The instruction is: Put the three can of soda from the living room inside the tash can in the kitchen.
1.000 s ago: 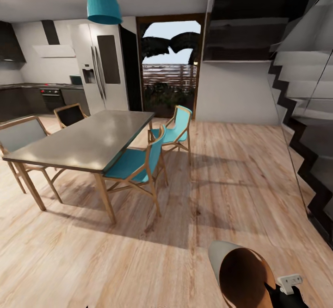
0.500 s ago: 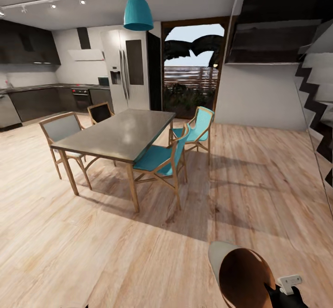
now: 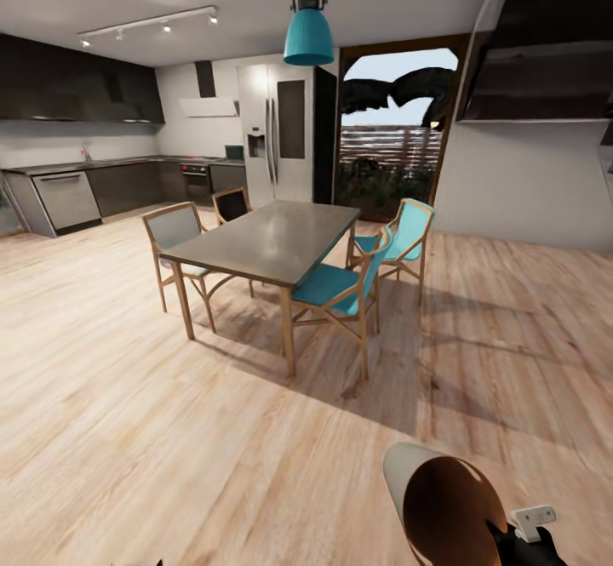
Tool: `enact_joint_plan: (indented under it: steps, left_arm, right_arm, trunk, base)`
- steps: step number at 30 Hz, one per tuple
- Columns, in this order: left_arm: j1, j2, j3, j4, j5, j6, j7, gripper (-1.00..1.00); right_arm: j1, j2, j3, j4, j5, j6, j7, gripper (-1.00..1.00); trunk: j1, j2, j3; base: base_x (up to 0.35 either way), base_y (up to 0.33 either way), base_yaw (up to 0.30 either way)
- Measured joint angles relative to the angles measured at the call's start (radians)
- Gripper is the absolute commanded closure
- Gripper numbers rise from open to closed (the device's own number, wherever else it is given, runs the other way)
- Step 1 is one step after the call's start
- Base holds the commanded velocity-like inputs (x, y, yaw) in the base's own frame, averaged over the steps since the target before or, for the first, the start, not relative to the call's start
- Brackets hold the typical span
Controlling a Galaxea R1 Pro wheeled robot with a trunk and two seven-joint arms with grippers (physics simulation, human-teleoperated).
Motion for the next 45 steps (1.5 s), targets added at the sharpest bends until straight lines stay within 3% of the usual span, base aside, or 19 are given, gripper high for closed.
enact_joint_plan:
  steps: [30, 45]
  left_arm:
    - [0.0, 0.0, 0.0, -0.004, 0.001, 0.001, -0.002, -1.0]
    - [0.0, 0.0, 0.0, -0.006, 0.0, 0.002, -0.001, -1.0]
  right_arm:
    - [0.0, 0.002, 0.004, 0.023, 0.002, 0.0, -0.006, 1.0]
    - [0.0, 0.002, 0.006, 0.024, 0.002, 0.0, -0.006, 1.0]
  trunk:
    - [0.0, 0.0, 0.024]
    - [0.0, 0.0, 0.036]
  base:
    - [-0.286, 0.131, 0.227]
    - [-0.03, -0.024, 0.226]
